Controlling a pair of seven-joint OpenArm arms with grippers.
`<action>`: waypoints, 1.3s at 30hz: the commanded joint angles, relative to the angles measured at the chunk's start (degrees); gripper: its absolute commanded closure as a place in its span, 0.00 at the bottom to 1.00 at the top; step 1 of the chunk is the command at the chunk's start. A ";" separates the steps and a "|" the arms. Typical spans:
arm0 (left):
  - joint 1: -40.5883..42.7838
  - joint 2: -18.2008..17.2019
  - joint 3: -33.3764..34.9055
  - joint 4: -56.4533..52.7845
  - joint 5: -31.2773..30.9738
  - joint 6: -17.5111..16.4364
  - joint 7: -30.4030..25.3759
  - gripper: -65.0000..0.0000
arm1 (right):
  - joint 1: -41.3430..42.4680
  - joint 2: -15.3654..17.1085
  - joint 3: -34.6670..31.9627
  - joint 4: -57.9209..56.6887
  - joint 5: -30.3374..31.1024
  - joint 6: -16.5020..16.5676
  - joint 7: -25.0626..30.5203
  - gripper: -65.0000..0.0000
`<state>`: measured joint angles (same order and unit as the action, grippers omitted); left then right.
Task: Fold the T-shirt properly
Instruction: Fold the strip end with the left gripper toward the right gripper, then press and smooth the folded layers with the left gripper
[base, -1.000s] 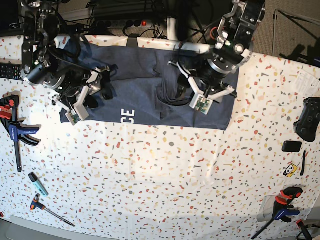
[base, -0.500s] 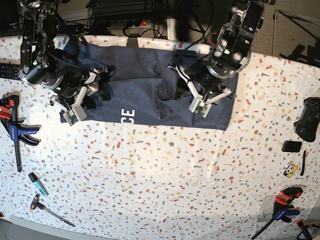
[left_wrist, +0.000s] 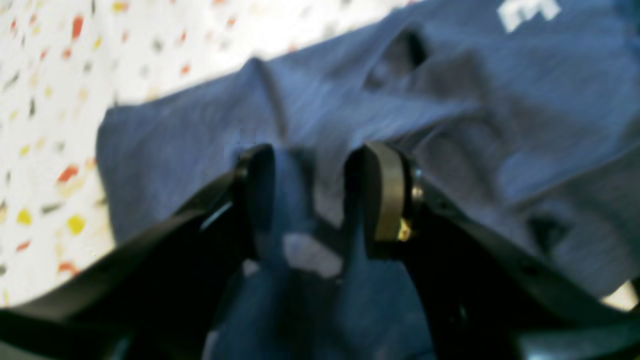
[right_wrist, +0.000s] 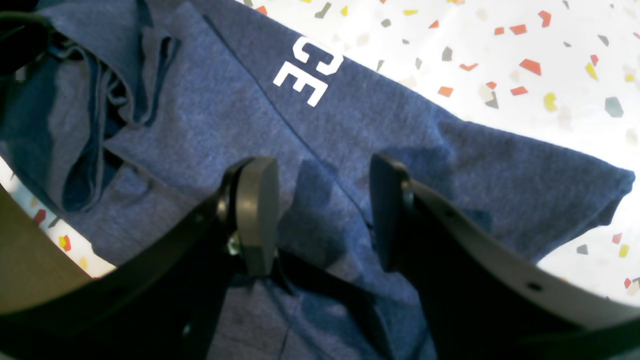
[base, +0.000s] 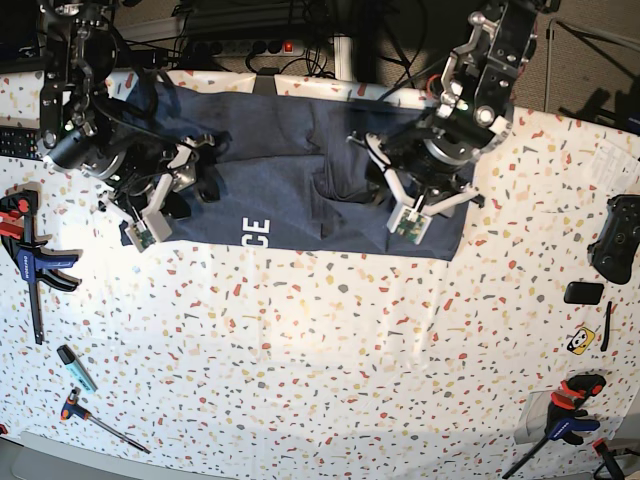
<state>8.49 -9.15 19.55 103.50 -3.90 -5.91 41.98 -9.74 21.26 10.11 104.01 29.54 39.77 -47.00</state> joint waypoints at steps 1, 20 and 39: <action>0.28 -0.24 0.00 1.03 -0.02 0.63 -1.31 0.58 | 0.68 0.63 0.39 1.16 0.70 0.23 1.03 0.54; 2.54 -0.37 0.00 -1.84 -8.22 -2.23 -12.02 0.58 | 0.68 0.63 0.39 1.16 0.72 0.23 0.15 0.54; -1.42 8.85 0.07 -6.86 -5.53 -8.72 -10.47 0.58 | 0.70 0.63 0.39 1.16 0.70 0.23 -0.70 0.54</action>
<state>7.66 -0.60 19.57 95.77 -9.34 -14.41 32.99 -9.72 21.26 10.11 104.01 29.54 39.75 -48.56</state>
